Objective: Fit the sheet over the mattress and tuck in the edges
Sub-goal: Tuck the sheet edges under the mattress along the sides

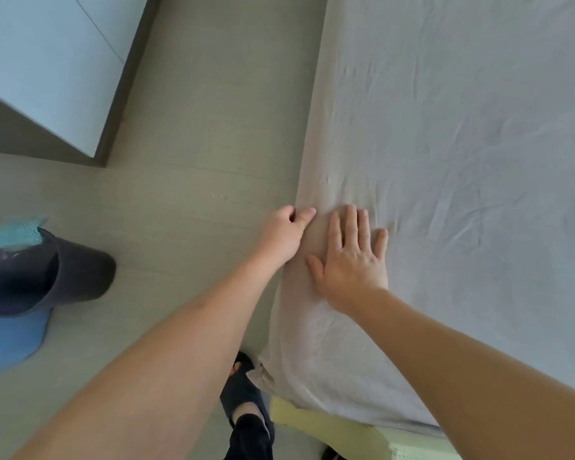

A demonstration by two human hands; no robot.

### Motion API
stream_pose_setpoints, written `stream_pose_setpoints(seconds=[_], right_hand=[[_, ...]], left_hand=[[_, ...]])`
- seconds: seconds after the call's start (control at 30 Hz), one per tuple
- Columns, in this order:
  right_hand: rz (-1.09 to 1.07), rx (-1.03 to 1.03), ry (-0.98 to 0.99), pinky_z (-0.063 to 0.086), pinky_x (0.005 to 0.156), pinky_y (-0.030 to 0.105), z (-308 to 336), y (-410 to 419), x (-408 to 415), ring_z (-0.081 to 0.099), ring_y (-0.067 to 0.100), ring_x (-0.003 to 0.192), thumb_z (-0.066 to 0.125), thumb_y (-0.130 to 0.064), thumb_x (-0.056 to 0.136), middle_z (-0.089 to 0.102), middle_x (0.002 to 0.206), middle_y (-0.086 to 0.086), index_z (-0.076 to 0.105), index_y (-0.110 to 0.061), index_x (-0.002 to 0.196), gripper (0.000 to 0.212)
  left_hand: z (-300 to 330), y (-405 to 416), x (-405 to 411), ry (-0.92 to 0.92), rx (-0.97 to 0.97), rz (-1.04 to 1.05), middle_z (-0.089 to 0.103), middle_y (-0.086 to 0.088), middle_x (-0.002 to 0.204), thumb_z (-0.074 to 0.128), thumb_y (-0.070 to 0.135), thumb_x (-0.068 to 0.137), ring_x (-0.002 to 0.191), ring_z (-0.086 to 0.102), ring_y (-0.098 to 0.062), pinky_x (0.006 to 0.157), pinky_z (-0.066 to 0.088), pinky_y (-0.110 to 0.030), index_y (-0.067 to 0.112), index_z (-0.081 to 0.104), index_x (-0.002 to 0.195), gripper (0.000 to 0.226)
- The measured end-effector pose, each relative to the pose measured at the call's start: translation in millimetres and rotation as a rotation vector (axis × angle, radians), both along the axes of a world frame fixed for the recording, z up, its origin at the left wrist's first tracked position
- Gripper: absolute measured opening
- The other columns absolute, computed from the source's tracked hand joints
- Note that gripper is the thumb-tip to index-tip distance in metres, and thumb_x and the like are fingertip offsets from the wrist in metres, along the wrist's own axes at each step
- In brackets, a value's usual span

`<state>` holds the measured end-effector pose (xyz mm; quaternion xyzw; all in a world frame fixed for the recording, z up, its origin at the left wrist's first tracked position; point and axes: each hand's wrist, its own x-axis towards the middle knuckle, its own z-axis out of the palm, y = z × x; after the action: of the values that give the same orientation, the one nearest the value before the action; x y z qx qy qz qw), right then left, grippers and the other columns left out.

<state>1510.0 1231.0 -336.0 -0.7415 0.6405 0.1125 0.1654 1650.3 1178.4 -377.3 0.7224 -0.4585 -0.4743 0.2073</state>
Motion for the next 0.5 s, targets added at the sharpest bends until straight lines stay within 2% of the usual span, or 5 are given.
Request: stream_pose_setpoints(seconds=[0.07,0.23,0.37,0.43,0.5], right_hand=[[-0.012,-0.003,-0.005,-0.004,0.122,0.062,-3,0,7,-0.021,0.034,0.153,0.025,-0.06,0.099,-0.018,0.167,0.015,-0.008,-0.009,0.161,0.087],[0.061,0.005,-0.1,-0.006,0.123,0.057,2,10,18,-0.017,0.028,0.155,0.029,-0.052,0.101,-0.01,0.169,0.009,-0.002,-0.015,0.162,0.078],[-0.045,0.002,-0.134,-0.003,0.124,0.055,9,34,11,-0.016,0.027,0.155,0.036,-0.048,0.101,-0.009,0.169,0.009,-0.003,-0.016,0.162,0.079],[-0.109,0.041,-0.12,-0.004,0.123,0.059,13,49,10,-0.018,0.028,0.155,0.037,-0.054,0.099,-0.013,0.169,0.009,-0.006,-0.019,0.161,0.083],[-0.111,0.099,-0.092,-0.007,0.121,0.062,10,63,10,-0.023,0.03,0.153,0.034,-0.064,0.097,-0.02,0.168,0.006,-0.01,-0.023,0.161,0.088]], left_hand=[[0,-2,10,-0.207,-0.083,-0.127,0.062,-0.012,0.076,0.051,0.049,0.103,0.072,0.056,-0.031,0.059,0.036,-0.037,0.011,0.055,0.078,0.046],[-6,-7,35,-0.451,-0.122,-0.306,0.067,-0.028,0.1,0.04,0.039,0.108,0.093,0.064,-0.043,0.073,0.045,-0.044,0.004,0.063,0.092,0.044],[18,4,12,-0.294,0.009,-0.202,0.066,-0.025,0.112,0.041,0.039,0.107,0.105,0.062,-0.039,0.074,0.034,-0.037,0.004,0.061,0.103,0.041],[18,24,7,-0.141,0.101,-0.159,0.066,-0.02,0.121,0.043,0.052,0.103,0.114,0.061,-0.035,0.087,0.042,-0.035,0.009,0.06,0.111,0.047],[14,46,10,-0.119,0.146,-0.216,0.066,-0.02,0.126,0.044,0.056,0.102,0.119,0.06,-0.036,0.097,0.046,-0.038,0.009,0.063,0.118,0.054]])
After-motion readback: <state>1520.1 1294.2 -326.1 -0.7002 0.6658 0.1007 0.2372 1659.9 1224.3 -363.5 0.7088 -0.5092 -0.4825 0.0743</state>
